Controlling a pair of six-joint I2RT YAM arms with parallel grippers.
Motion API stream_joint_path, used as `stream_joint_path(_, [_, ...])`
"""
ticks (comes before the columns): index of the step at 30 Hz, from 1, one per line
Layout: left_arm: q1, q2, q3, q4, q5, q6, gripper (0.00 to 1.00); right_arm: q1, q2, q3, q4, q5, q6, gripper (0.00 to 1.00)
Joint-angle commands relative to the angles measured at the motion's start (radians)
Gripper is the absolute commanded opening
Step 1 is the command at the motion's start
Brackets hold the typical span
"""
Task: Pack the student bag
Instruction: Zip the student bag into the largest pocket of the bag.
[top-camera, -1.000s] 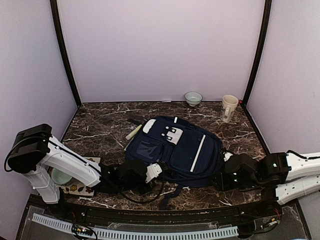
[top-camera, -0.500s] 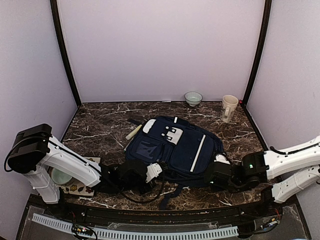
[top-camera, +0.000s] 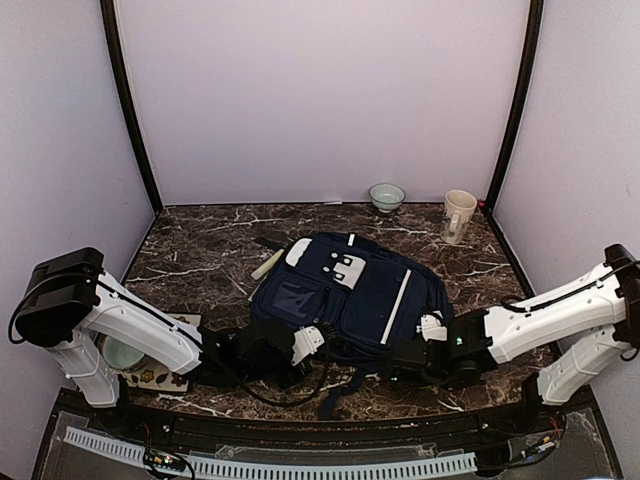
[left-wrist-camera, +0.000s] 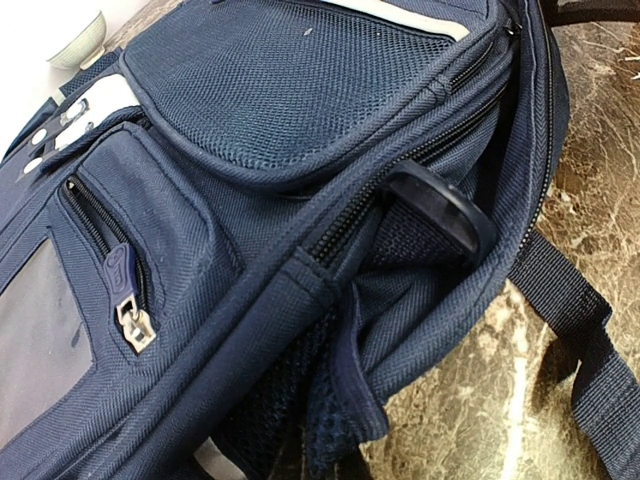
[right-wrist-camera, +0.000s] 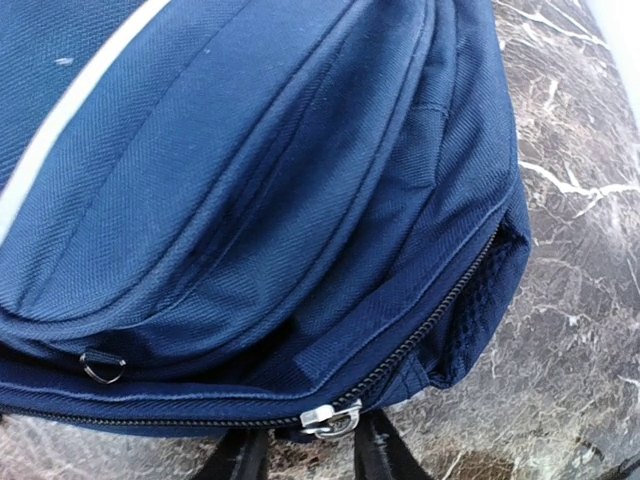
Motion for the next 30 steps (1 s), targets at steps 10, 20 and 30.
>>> stream_joint_path(10, [0.001, -0.049, -0.003, 0.024, -0.027, -0.045, 0.0, 0.002, -0.036, -0.014, -0.082, 0.097, 0.054, 0.0])
stream_joint_path(20, [0.003, -0.07, -0.035, 0.034, -0.056, -0.055, 0.0, -0.004, -0.235, -0.107, -0.068, 0.064, 0.029, 0.0])
stream_joint_path(30, [0.002, -0.179, -0.161, 0.117, 0.03, -0.036, 0.0, -0.066, -0.395, -0.22, 0.026, 0.018, -0.039, 0.0])
